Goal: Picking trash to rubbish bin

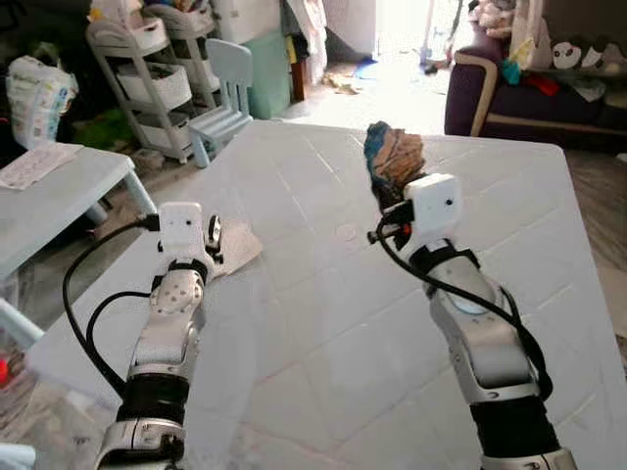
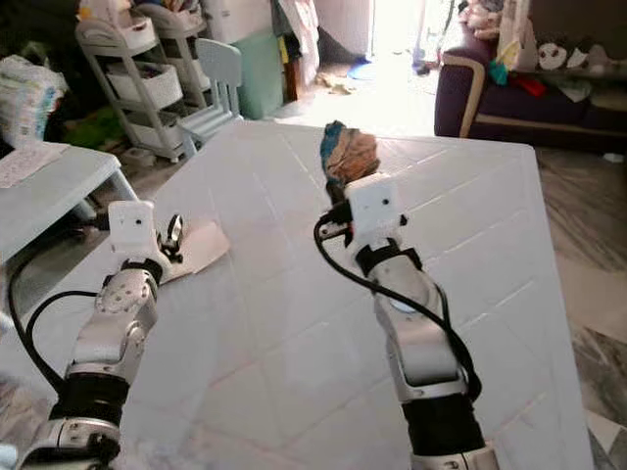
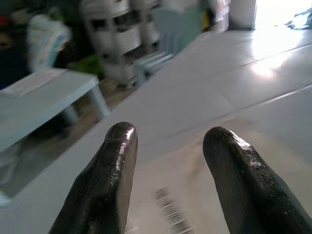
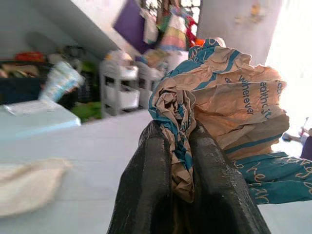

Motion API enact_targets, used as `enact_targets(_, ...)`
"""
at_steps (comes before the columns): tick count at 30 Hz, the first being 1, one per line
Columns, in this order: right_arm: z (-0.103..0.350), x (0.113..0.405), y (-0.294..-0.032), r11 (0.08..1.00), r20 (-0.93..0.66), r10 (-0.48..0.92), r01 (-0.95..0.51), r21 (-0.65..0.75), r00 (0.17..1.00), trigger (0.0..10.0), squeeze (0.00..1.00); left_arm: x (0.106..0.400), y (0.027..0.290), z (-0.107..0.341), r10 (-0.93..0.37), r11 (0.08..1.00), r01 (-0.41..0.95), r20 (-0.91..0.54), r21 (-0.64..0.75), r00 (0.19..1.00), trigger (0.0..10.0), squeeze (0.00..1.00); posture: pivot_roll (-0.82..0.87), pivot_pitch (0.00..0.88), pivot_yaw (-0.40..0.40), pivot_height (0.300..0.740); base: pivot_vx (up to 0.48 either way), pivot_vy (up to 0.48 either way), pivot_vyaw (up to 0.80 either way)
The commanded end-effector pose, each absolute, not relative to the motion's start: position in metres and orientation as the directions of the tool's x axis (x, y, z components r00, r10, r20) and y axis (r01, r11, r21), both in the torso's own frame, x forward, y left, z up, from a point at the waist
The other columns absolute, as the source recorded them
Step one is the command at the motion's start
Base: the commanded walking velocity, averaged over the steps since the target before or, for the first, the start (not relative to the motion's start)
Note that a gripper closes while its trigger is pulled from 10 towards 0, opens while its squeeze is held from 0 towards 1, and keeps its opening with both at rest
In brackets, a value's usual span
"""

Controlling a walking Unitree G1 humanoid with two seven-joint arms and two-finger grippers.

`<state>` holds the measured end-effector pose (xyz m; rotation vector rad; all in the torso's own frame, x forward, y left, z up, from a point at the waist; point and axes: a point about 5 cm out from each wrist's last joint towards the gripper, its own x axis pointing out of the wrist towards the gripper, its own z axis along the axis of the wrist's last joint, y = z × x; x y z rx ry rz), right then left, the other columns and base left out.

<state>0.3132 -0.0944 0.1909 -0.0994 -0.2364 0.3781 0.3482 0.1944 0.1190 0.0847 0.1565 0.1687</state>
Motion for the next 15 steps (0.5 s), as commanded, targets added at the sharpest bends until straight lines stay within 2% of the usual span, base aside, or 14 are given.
enact_targets(1,0.196,0.310,-0.095,0.922,0.224,0.384,-0.360,-0.140,0.896,0.0,0.00,0.356,0.194,0.125,0.187,0.979,-0.172,-0.147,0.108,0.971,10.0,0.00,-0.12,0.000,0.071,0.740,0.000,0.000,0.00)
enact_targets(15,0.197,0.308,-0.099,0.925,0.213,0.377,-0.354,-0.138,0.901,0.0,0.00,0.361,0.188,0.096,0.152,0.982,-0.106,-0.321,0.157,0.935,10.0,0.00,-0.13,0.000,0.084,0.740,0.000,0.000,0.00)
